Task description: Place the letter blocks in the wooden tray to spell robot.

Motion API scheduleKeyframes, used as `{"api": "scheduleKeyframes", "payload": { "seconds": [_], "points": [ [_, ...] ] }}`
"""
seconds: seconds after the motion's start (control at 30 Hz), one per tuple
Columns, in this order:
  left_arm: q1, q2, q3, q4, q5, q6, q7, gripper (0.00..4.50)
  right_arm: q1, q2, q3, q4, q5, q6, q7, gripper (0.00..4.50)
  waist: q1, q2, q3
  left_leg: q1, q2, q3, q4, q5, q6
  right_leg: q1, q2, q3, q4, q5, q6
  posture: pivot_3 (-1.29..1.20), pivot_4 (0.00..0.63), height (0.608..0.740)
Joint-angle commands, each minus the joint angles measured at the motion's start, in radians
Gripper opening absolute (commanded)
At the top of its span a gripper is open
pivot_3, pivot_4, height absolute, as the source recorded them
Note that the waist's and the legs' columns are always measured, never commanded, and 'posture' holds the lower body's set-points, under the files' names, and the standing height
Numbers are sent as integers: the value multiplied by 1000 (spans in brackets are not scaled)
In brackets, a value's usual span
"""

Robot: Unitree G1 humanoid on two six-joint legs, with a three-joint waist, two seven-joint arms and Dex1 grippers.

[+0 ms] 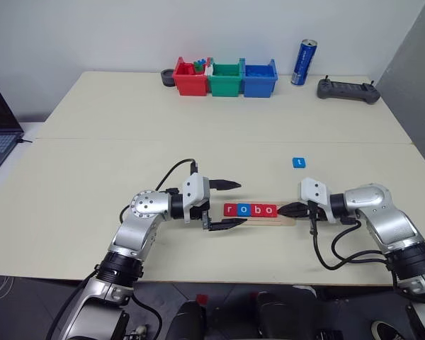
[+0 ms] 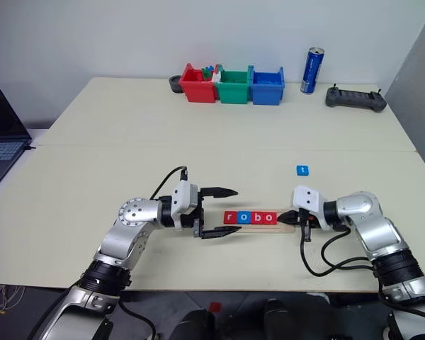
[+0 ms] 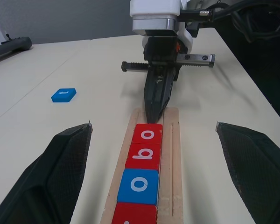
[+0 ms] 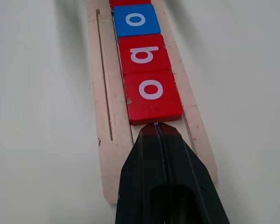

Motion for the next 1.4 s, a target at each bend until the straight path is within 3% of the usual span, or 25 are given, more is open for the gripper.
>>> {"api": "scheduleKeyframes", "payload": {
  "seconds": [0.03,0.13,0.23,0.4,0.6,0.77,0.97,1.4],
  "points": [
    [0,11,12,-41,-12,-6,-1,4500,-3,-53,-73,-112,58,60,15,21,0,0,0,0,0,0,0,0,0,0,0,0,0,0,0,0,150,740],
    [7,14,13,-47,-14,-9,-1,4500,42,-103,-141,-187,97,124,-8,21,2,0,0,0,0,0,0,0,0,0,0,0,0,0,0,0,150,740],
    [-2,9,21,-36,-9,-15,17,4500,71,-83,-211,-211,98,193,-131,621,3,0,0,0,0,0,0,0,0,0,0,0,0,0,0,0,150,740],
    [-8,0,22,-38,-14,-11,35,4500,114,53,-282,-298,63,410,-448,2342,1,0,0,1,1,0,0,0,0,0,1,0,2,0,0,0,150,740],
    [-17,-3,25,-24,-10,-18,38,4500,95,244,-289,-315,-29,526,-780,4479,1,0,0,0,0,0,0,0,0,0,0,0,2,0,-1,0,150,740],
    [-36,-11,32,-11,-13,-14,51,4500,-39,394,-318,-214,-50,592,-977,4479,-5,0,0,1,0,0,0,0,0,-2,1,1,4,-1,-1,0,150,740],
    [-43,-35,50,-5,-7,-18,107,4500,-143,467,-331,-90,-59,583,-1095,4479,-2,0,0,0,0,0,-1,0,0,-2,1,0,3,-1,-1,0,150,740],
    [-5,-26,52,-59,-13,12,134,4500,-229,506,-322,182,-67,469,-1153,4479,-9,1,0,1,0,0,-1,0,0,-2,1,1,4,-1,-1,0,150,740]
  ]
}}
